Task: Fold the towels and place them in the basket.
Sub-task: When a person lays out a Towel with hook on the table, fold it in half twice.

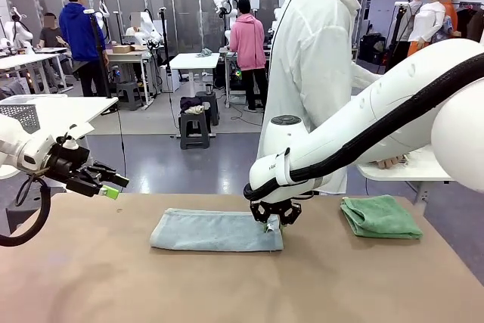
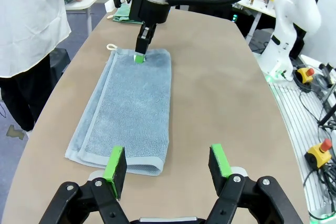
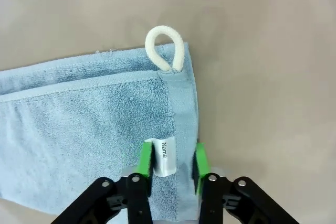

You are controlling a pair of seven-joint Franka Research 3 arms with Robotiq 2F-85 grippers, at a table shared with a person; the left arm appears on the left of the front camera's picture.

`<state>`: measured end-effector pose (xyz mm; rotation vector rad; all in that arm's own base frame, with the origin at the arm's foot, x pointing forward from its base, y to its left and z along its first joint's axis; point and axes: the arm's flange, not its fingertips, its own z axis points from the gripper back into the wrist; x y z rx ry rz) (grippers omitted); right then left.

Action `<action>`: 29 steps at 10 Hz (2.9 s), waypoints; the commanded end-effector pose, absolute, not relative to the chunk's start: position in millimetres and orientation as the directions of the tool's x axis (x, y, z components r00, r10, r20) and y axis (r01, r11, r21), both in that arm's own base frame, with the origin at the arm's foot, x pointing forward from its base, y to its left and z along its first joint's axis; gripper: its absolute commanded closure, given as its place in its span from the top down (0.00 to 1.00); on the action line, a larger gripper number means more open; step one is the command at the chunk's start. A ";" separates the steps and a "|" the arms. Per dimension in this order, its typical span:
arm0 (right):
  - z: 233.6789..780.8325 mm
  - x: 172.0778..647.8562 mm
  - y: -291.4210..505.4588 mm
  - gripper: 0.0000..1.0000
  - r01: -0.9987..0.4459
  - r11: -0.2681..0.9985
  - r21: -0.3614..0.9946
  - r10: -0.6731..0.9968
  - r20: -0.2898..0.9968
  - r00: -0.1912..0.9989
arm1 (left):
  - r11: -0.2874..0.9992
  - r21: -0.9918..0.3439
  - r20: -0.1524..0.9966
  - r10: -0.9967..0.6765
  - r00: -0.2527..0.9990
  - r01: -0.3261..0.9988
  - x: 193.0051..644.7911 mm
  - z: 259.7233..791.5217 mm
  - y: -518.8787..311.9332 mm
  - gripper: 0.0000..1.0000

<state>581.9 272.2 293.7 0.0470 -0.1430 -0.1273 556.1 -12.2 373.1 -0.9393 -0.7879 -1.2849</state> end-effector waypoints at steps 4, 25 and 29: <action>288.4 585.5 275.8 0.00 0.154 0.988 0.001 -0.152 0.146 0.977 | 0.035 -0.129 0.894 -0.428 0.131 0.991 553.8 375.1 -12.8 0.80; 392.9 592.2 428.3 0.00 0.119 0.986 -0.114 -0.102 0.144 0.984 | 0.035 -0.129 0.894 -0.428 0.131 0.991 553.8 375.1 -12.8 0.80; 360.9 600.6 454.9 0.00 0.195 0.980 0.048 -0.197 0.027 0.980 | 0.035 -0.129 0.894 -0.428 0.131 0.991 553.8 375.1 -12.8 0.80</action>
